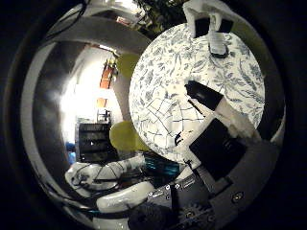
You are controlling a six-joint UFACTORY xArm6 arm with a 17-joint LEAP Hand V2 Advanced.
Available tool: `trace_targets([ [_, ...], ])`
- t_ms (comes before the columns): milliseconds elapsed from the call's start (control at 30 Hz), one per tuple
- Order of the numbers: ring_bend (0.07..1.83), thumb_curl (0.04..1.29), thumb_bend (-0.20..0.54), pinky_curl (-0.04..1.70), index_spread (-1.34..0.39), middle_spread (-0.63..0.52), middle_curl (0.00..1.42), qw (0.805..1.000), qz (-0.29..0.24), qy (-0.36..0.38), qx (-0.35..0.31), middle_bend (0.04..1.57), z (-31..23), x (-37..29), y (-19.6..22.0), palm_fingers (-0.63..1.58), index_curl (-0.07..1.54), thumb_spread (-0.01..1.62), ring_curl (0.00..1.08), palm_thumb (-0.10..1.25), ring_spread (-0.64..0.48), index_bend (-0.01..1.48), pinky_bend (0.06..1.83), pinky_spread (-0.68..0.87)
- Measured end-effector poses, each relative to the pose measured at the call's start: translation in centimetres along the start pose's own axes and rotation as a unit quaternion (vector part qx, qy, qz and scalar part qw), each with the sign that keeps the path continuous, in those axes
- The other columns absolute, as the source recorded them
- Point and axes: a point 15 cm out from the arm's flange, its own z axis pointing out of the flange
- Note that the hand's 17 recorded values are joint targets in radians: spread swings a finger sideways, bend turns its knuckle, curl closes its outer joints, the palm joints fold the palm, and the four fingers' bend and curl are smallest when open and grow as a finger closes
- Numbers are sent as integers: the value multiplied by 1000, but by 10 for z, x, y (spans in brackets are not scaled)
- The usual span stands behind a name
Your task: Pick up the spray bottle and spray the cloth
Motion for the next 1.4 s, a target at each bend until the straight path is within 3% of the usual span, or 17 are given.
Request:
trace_targets([
  [333, 341, 351, -22, 182, -401, -171, 352, 989, 118, -72, 58, 489, -16, 86, -6, 532, 390, 1072, 233, 857, 59, 164, 208, 363],
  [600, 437, 318, -32, 224, -314, -98, 358, 967, 185, -147, 96, 475, 9, 142, 2, 426, 310, 1087, 245, 651, 84, 138, 348, 371],
  [833, 441, 296, -33, 274, -214, 56, 337, 948, 173, -227, 138, 379, 50, 163, -12, 139, 247, 1003, 248, 528, 181, 131, 500, 364],
  [1033, 382, 302, -30, 284, -200, 179, 314, 912, 168, -304, 220, 298, 71, 172, -43, 19, 255, 959, 236, 529, 213, 148, 504, 345],
  [1400, 325, 302, -33, 295, -238, 214, 315, 913, 104, -347, 190, 244, 113, 130, -94, -43, 211, 883, 236, 461, 224, 128, 459, 327],
])
